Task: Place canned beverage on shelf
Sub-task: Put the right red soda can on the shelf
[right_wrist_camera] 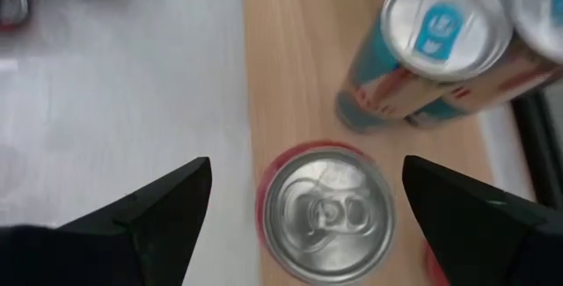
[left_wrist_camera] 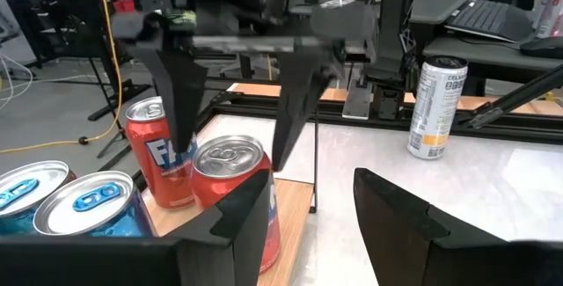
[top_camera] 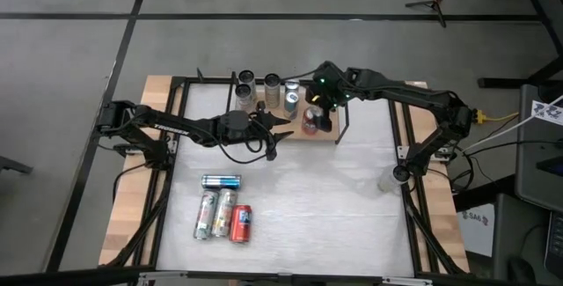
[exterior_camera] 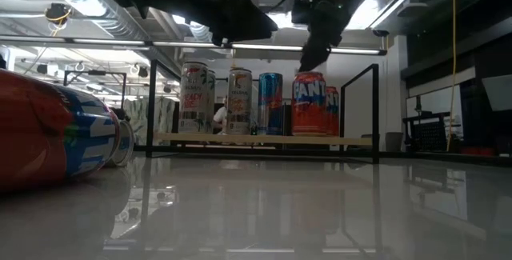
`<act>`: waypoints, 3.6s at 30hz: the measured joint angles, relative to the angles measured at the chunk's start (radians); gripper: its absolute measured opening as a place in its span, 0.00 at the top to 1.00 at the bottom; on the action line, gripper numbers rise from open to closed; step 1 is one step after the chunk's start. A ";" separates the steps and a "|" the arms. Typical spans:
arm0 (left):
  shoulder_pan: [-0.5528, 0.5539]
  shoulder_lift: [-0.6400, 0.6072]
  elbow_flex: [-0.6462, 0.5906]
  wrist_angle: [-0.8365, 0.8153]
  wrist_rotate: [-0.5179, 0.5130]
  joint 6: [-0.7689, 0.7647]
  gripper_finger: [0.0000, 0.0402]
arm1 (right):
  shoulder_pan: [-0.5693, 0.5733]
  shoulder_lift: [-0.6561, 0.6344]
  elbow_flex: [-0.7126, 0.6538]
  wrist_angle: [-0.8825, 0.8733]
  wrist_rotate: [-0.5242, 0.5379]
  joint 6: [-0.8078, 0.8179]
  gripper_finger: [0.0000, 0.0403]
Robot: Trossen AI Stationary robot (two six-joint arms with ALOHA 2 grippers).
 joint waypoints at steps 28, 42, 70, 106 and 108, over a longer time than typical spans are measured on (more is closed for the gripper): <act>0.000 0.000 0.000 0.000 0.000 0.002 0.61 | -0.001 0.000 -0.128 0.101 0.084 0.001 0.29; 0.000 0.000 0.000 0.000 0.000 0.002 0.61 | -0.042 0.000 -0.128 0.105 0.088 -0.028 0.25; 0.000 0.000 0.000 0.000 0.000 0.000 0.61 | -0.074 0.001 -0.130 0.129 0.071 -0.056 0.23; 0.000 0.000 0.000 0.000 0.000 0.000 0.61 | -0.073 0.001 -0.091 0.121 0.096 -0.057 0.06; 0.000 0.000 0.000 0.000 0.000 0.000 0.61 | -0.073 0.001 -0.065 0.114 0.097 -0.057 0.06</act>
